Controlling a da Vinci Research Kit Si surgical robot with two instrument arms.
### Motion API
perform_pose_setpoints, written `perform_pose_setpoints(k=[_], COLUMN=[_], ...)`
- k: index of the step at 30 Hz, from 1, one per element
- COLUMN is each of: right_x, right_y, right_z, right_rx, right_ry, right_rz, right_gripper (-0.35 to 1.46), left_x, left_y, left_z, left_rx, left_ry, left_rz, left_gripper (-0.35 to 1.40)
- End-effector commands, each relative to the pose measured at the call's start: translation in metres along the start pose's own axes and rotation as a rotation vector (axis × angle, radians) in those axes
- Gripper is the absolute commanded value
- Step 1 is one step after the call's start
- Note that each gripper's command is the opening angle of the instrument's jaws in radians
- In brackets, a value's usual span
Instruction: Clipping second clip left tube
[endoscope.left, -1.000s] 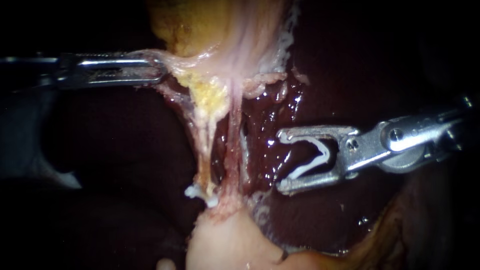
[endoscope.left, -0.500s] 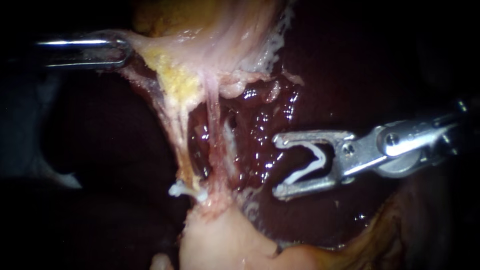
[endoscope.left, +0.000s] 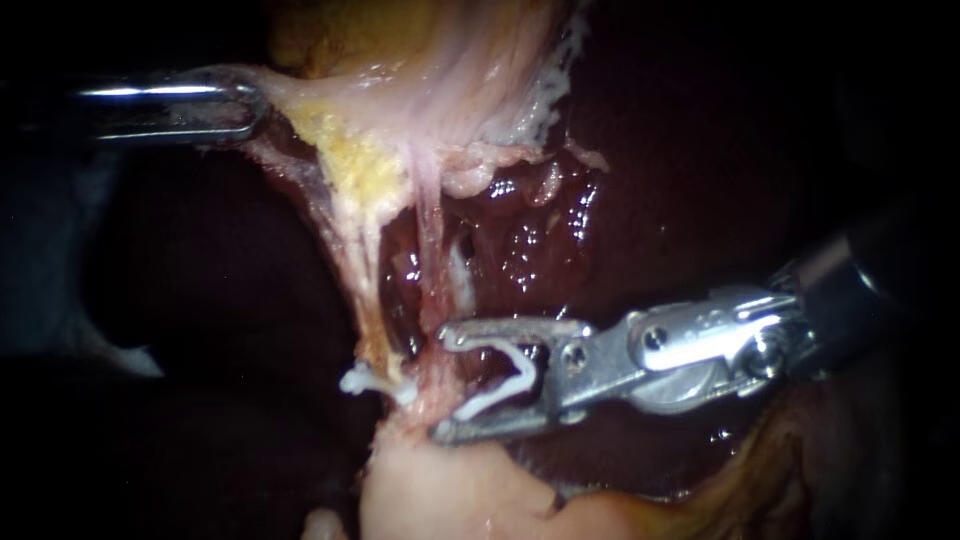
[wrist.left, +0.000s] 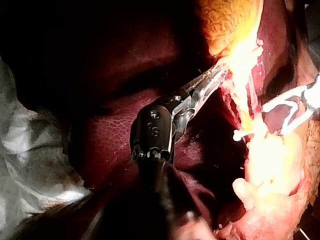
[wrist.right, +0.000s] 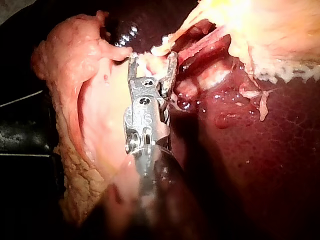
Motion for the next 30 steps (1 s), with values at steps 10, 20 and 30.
perform_pose_setpoints(k=[10, 20, 30], right_x=[-0.001, -0.002, -0.0021], right_y=[0.0019, 0.0044, 0.0053], right_z=[0.003, 0.0036, 0.0039], right_rx=[0.018, 0.024, 0.066], right_ry=[0.022, 0.047, 0.073], right_rz=[0.043, 0.067, 0.085], right_gripper=[0.5, 0.5, 0.5], left_x=[-0.0002, -0.0003, -0.0003], left_y=[0.0001, 0.0001, 0.0001], left_z=[0.0003, 0.0003, 0.0004], left_rx=[0.005, 0.006, 0.006], left_ry=[0.002, 0.003, 0.003], left_rz=[0.001, 0.002, 0.002], left_gripper=[-0.35, -0.35, -0.35])
